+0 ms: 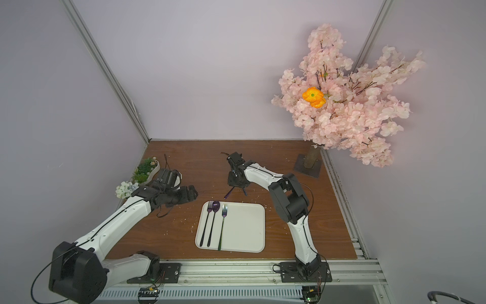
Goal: Set the spoon and fork side by side
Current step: Pick up the spoon from the center of the board.
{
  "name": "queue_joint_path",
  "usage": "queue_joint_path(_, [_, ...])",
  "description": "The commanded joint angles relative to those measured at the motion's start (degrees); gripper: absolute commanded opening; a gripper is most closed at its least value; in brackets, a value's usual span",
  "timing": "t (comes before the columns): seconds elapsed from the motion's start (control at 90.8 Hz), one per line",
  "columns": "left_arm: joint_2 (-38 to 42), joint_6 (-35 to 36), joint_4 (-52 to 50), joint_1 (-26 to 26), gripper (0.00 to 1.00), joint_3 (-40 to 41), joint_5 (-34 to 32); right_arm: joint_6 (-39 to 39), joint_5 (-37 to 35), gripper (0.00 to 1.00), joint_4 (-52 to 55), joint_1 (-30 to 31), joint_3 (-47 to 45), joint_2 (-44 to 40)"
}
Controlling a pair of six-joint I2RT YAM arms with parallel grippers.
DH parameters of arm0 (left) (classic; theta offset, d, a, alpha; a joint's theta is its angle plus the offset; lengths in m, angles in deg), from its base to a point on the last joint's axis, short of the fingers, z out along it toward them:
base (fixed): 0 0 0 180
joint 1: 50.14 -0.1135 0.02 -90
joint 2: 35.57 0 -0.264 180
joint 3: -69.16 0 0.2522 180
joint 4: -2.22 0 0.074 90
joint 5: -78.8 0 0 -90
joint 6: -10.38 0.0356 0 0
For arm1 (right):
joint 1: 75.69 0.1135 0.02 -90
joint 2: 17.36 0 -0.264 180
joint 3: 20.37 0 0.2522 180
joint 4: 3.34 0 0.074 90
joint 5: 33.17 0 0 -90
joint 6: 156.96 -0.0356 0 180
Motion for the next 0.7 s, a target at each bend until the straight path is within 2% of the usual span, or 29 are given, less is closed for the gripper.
queue_joint_path(0.0, [-0.3, 0.6, -0.7, -0.7, 0.97, -1.5, -1.0, -2.1, -0.1, 0.36, -1.2, -0.7, -0.1, 1.8])
queue_joint_path(0.253, [-0.8, 1.0, -0.8, -0.8, 0.97, -1.9, -1.7, -3.3, 1.1, 0.33, -3.2, -1.3, -1.1, 3.3])
queue_joint_path(0.572, [-1.1, 1.3, -0.9, -0.9, 0.97, -2.9, -2.0, -8.7, 0.2, 0.22, -9.8, -2.2, -4.7, 3.4])
queue_joint_path(0.694, [-0.9, 1.3, -0.9, -1.0, 0.97, -3.1, -2.1, -9.2, 0.3, 0.22, -10.7, -2.7, -6.6, 3.9])
